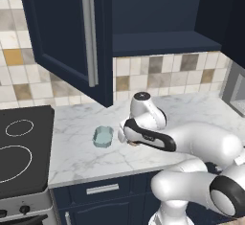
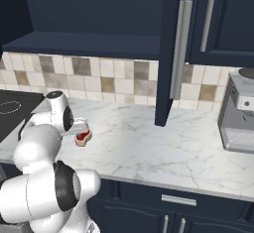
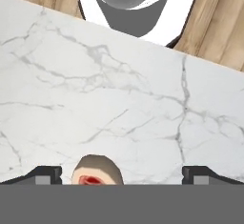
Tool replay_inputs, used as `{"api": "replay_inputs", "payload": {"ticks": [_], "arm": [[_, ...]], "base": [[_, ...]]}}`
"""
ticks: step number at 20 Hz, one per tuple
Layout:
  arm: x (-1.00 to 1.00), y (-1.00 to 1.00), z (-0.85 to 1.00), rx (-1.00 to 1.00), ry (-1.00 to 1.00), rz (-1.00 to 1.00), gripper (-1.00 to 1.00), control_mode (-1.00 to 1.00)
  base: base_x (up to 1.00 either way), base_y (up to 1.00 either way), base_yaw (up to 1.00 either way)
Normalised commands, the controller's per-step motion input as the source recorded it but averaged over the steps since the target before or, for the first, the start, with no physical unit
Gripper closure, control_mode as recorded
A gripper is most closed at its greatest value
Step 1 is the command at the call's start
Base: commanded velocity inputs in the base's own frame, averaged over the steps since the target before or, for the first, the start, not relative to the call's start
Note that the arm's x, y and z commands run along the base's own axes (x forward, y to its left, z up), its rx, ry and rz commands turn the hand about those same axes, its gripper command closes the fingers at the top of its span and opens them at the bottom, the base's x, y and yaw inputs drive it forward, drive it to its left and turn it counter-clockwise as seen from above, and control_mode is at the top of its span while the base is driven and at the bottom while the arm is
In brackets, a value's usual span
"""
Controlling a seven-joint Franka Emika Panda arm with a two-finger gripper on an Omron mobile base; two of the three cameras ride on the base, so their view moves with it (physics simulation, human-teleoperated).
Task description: Retrieve the tupperware from the cabinet, then place the raw meat into the tupperware to avoid contamination.
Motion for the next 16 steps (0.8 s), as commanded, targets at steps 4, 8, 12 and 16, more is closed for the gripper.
{"api": "replay_inputs", "payload": {"ticks": [4,8,12,16], "arm": [[0.25,-0.08,-0.28,0.0,-0.03,0.0,-1.0,-1.0],[0.24,-0.06,-0.17,0.0,-0.03,0.0,-1.0,-1.0],[0.21,-0.08,-0.2,0.0,-0.04,0.0,-1.0,-1.0],[0.15,-0.07,-0.17,0.0,-0.01,0.0,-1.0,-1.0]], "base": [[0.0,0.0,0.0],[0.0,0.0,0.0],[0.0,0.0,0.0],[0.0,0.0,0.0]]}}
